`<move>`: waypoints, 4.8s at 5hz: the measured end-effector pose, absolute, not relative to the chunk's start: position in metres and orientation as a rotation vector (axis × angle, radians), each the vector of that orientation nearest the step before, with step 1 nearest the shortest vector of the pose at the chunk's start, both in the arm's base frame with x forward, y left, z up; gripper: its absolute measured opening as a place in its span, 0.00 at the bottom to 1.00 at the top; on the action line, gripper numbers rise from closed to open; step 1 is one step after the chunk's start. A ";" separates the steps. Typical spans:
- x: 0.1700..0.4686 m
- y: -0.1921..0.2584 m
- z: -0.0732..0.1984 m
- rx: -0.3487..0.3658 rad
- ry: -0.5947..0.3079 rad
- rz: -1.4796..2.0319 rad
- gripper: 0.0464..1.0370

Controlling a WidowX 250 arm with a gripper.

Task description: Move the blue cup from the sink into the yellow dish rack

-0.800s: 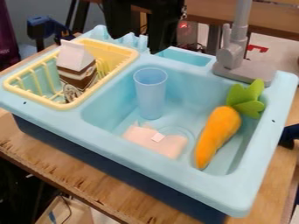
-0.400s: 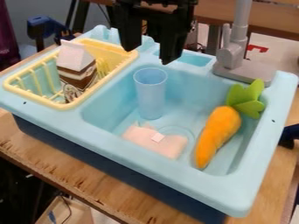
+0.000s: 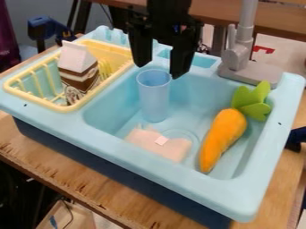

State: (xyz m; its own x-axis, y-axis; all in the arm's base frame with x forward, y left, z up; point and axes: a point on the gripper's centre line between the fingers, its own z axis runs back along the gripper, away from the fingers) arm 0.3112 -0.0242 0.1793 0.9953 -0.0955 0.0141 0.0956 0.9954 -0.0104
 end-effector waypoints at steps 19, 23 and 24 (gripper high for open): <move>0.347 0.098 0.189 0.033 0.029 0.095 0.05; 0.349 0.091 0.177 0.008 0.072 0.100 0.05; 0.353 0.088 0.183 0.011 0.057 0.098 0.05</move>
